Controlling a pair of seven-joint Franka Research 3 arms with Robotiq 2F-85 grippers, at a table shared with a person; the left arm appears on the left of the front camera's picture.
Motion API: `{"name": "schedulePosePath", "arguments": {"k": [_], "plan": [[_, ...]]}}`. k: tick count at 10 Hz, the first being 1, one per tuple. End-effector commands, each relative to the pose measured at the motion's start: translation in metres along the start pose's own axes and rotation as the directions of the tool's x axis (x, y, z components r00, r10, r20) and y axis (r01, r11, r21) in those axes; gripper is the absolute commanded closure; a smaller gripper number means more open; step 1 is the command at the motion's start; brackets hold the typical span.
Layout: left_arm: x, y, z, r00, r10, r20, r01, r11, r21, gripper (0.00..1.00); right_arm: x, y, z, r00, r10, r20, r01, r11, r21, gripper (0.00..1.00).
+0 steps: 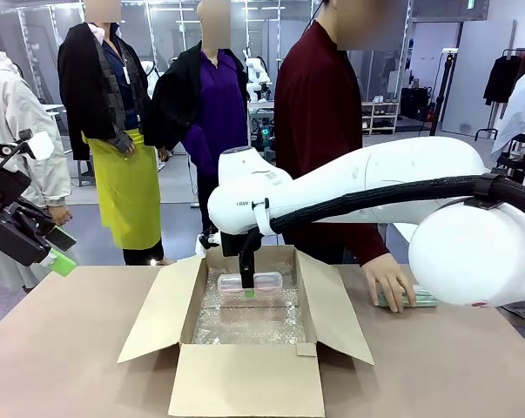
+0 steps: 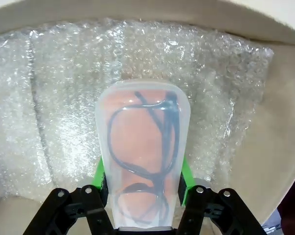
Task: Pack the glasses set securely to prepare it for shipping.
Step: Place the Glasses case inside the Package Box.
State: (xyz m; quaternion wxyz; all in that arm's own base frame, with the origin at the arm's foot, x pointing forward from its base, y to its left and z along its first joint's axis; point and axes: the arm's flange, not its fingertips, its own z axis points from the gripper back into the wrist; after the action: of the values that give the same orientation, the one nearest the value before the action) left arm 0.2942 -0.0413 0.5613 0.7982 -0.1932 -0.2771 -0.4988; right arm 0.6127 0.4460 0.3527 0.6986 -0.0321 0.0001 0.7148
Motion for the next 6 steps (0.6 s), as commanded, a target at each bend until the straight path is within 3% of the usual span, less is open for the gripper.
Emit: {"name": "schedulePosePath", "arguments": {"k": [1,2,4,6], "plan": [[0.000,0.000,0.001,1.000,-0.009,0.013,0.009,1.000,-0.005,0.00,0.004,0.002,0.000,0.998,-0.053,-0.022,0.052,0.998,-0.027,0.33],[0.000,0.000,0.001,1.000,-0.009,0.013,0.009,1.000,-0.005,0.00,0.002,0.000,-0.003,0.998,-0.061,-0.013,0.060,0.998,-0.014,0.26],[0.000,0.000,0.001,1.000,-0.009,0.013,0.009,1.000,-0.005,0.00,-0.004,-0.004,-0.008,0.996,-0.084,0.010,0.084,0.996,0.010,0.00],[0.000,0.000,0.001,1.000,-0.009,0.013,0.009,1.000,-0.005,0.00,-0.007,-0.005,-0.006,0.996,-0.090,0.014,0.090,0.996,0.009,0.00]]}}
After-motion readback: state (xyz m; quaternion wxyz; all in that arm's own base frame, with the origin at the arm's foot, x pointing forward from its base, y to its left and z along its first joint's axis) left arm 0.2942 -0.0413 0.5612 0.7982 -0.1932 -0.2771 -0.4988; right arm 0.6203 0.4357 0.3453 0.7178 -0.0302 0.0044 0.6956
